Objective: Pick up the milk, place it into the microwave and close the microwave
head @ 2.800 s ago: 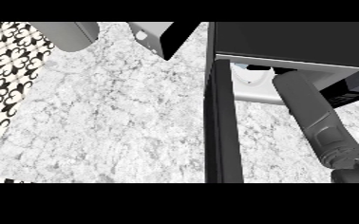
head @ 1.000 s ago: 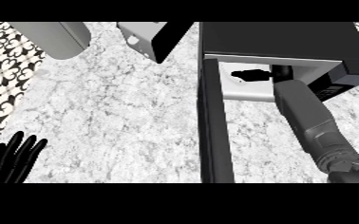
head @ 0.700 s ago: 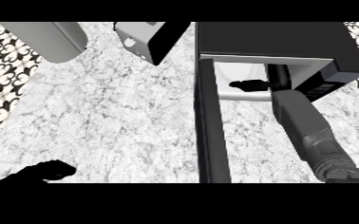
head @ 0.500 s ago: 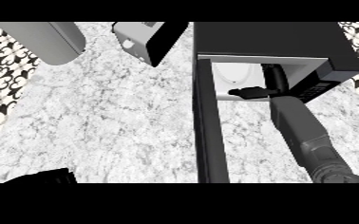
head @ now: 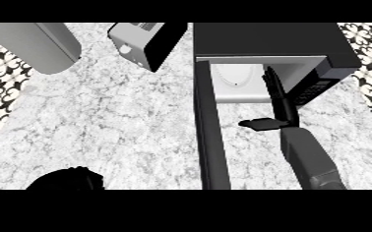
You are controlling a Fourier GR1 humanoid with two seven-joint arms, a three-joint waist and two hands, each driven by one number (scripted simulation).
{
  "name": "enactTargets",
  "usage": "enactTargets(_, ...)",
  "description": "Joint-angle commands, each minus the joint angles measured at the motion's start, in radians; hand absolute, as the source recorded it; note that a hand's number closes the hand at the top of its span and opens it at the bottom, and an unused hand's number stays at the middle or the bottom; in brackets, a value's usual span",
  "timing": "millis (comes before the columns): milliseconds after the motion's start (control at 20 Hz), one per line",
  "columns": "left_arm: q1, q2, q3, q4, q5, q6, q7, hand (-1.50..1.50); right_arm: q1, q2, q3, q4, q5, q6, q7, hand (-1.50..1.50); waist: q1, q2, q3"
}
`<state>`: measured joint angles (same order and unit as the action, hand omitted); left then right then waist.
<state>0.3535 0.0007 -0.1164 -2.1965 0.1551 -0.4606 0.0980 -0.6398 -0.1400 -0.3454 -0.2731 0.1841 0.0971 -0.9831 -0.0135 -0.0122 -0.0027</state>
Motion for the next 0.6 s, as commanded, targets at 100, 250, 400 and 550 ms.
enactTargets(100, -0.024, -0.001, -0.154, 0.039, -0.121, 0.035, -0.02, 1.5, 0.214, -0.047, 0.03, -0.11, -0.011, 0.091, -0.064, -1.5, -0.015, 0.002, 0.001)
enactTargets(250, -0.119, -0.001, -0.274, 0.061, -0.192, 0.155, 0.01, 1.5, 0.26, -0.022, 0.036, -0.212, -0.037, 0.073, 0.005, -1.5, -0.015, 0.003, 0.001)
enactTargets(400, -0.183, -0.001, -0.277, 0.117, -0.188, 0.187, 0.01, 1.5, 0.398, -0.05, 0.053, -0.338, -0.054, 0.125, -0.005, -1.5, -0.023, 0.003, 0.0)
enactTargets(550, -0.294, -0.001, -0.314, 0.246, -0.272, 0.204, -0.04, 1.5, 0.477, -0.07, 0.058, -0.438, -0.082, 0.165, 0.009, -1.5, -0.032, 0.003, 0.0)
